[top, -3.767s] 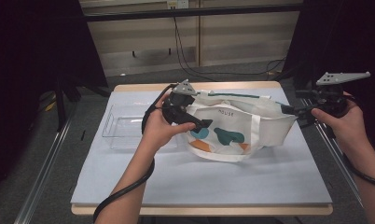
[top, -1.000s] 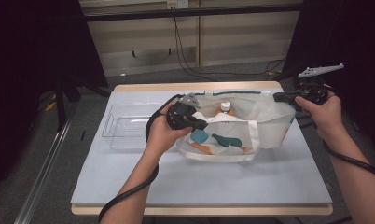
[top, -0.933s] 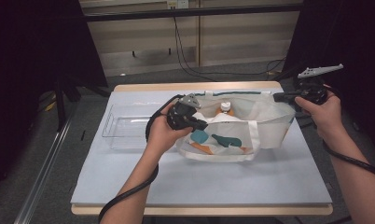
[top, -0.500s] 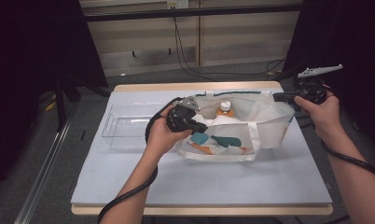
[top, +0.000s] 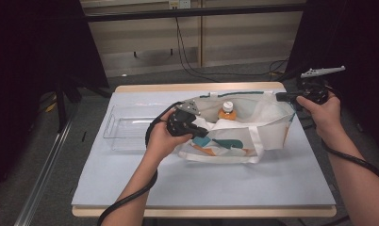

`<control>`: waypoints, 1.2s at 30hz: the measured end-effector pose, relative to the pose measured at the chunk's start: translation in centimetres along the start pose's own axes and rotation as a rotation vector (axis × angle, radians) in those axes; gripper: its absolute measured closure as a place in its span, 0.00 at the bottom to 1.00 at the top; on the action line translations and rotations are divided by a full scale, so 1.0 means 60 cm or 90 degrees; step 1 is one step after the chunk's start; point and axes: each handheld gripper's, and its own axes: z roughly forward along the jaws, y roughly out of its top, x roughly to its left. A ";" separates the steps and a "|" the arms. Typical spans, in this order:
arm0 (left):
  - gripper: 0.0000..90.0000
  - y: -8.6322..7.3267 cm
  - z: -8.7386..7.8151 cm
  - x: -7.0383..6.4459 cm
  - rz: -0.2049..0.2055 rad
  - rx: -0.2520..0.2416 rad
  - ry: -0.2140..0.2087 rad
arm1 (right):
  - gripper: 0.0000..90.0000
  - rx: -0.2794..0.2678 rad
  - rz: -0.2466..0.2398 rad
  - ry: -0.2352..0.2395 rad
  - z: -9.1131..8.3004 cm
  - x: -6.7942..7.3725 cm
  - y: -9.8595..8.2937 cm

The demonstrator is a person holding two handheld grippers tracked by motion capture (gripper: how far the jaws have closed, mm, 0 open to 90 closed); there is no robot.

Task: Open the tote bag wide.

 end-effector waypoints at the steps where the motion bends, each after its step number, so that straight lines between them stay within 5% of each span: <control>1: 0.98 -0.001 0.001 -0.001 0.002 -0.001 0.001 | 0.99 -0.001 -0.002 -0.001 0.001 0.000 0.000; 36: 0.98 -0.034 0.016 -0.011 -0.008 -0.007 -0.012 | 0.98 -0.017 0.013 -0.039 0.021 -0.016 -0.021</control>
